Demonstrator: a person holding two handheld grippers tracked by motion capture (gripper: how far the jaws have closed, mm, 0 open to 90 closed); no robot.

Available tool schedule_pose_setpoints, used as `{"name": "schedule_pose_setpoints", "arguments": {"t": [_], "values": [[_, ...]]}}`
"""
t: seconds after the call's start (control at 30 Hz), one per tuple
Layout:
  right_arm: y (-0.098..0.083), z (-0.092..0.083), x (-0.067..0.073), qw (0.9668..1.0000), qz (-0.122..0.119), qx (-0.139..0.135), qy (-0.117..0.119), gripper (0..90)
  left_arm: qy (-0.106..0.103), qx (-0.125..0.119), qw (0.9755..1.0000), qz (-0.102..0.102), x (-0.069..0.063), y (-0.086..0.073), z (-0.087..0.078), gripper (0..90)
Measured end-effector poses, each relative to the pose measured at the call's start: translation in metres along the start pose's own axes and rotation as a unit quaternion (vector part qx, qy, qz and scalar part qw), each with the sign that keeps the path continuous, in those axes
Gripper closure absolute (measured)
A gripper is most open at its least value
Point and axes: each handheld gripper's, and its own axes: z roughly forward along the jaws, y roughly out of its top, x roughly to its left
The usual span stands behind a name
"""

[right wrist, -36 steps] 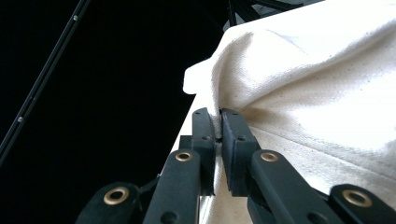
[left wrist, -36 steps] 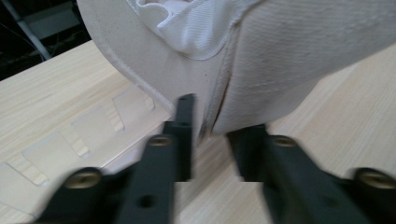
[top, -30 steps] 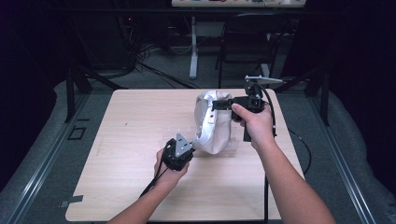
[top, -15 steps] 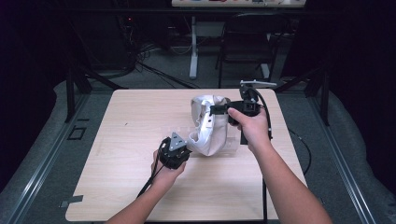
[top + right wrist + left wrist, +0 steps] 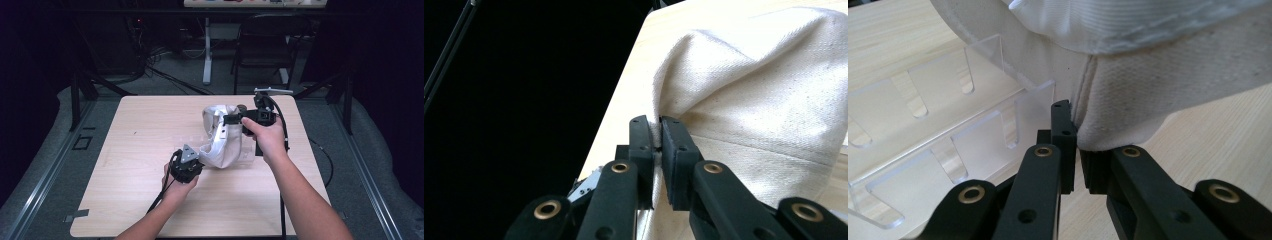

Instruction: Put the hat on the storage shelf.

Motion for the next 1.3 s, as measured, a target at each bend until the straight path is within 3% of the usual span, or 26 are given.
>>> {"name": "schedule_pose_setpoints", "arguments": {"t": [0.2,0.37,0.5,0.7,0.87,1.13,1.3], "values": [[-0.001,-0.002,-0.003,1.0000,0.001,-0.002,0.000,84.0,0.003,-0.002,0.9999,0.012,-0.002,0.000,0.000,85.5],[-0.001,-0.004,-0.003,1.0000,0.001,-0.003,-0.004,83.5,-0.003,-0.004,1.0000,0.008,-0.001,0.000,-0.001,83.0],[-0.003,-0.009,-0.003,1.0000,-0.001,-0.006,-0.004,80.3,-0.020,-0.009,0.9998,0.005,-0.001,0.001,-0.006,73.4],[-0.004,-0.016,-0.001,0.9999,-0.001,-0.012,0.006,74.1,-0.018,-0.013,0.9997,0.011,0.002,0.000,-0.018,60.1],[-0.006,-0.022,0.001,0.9998,-0.006,-0.018,0.007,71.0,-0.023,-0.017,0.9996,0.008,0.006,-0.002,-0.029,58.2],[-0.012,-0.030,0.005,0.9990,-0.030,-0.026,-0.023,66.4,-0.028,-0.023,0.9992,0.015,0.010,-0.010,-0.048,57.6],[-0.017,-0.040,0.000,0.9982,-0.035,-0.030,-0.037,64.8,-0.017,-0.020,0.9997,-0.002,0.025,-0.020,-0.061,56.3]]}}
